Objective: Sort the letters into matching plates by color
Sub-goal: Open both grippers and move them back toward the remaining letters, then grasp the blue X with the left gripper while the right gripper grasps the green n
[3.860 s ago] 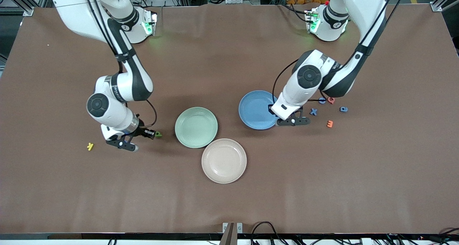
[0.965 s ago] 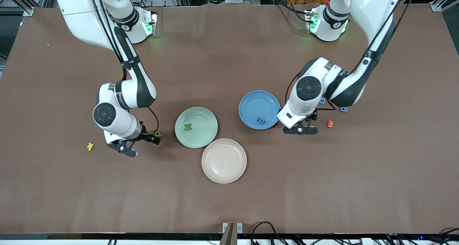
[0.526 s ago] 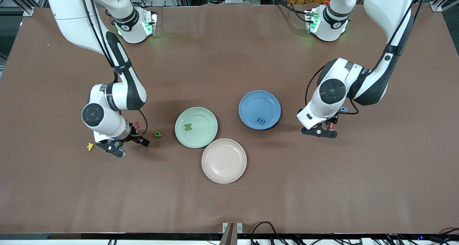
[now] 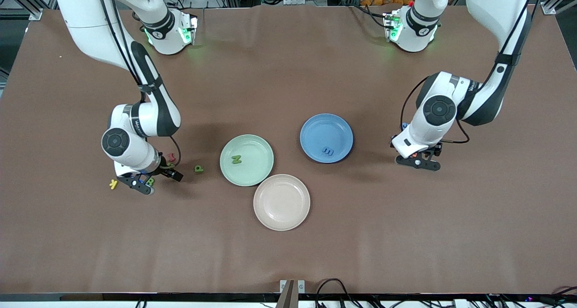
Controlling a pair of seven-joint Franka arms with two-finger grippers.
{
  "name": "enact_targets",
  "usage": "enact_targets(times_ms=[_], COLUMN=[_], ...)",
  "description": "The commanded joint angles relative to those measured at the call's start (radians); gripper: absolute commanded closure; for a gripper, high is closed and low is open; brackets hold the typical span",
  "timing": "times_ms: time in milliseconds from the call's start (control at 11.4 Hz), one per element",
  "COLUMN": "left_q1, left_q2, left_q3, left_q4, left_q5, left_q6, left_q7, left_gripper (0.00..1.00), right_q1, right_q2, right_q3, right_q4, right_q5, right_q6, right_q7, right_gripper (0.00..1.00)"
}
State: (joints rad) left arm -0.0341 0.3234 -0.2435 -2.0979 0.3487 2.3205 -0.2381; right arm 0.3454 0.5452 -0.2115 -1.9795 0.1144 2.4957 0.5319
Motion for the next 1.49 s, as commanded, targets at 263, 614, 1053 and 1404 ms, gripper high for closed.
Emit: enact_targets(times_ms=[263, 614, 1053, 1404], left_q1=[-0.032, -0.036, -0.036, -0.038], left_q2=[-0.084, -0.06, -0.047, -0.023], left_q3=[0.043, 0.043, 0.041, 0.035], left_q4=[-0.178, -0.277, -0.329, -0.33], left_q5=[-0.114, -0.125, -0.125, -0.189], left_q6=[0.166, 0.37, 0.422, 0.43], left_q7=[0.057, 0.057, 0.056, 0.049], left_gripper=[0.0, 0.0, 0.0, 0.0], right_q1=[-0.025, -0.019, -0.014, -0.014], right_q2=[-0.053, -0.053, -0.051, -0.059], right_q3=[0.015, 0.015, 0.018, 0.02], right_q4=[-0.122, -0.128, -0.166, -0.174], right_q5=[-0.018, -0.016, -0.016, -0.016], right_q6=[0.097, 0.098, 0.153, 0.16], right_q7=[-0.036, -0.035, -0.035, -0.035], right_gripper=[0.0, 0.0, 0.0, 0.03])
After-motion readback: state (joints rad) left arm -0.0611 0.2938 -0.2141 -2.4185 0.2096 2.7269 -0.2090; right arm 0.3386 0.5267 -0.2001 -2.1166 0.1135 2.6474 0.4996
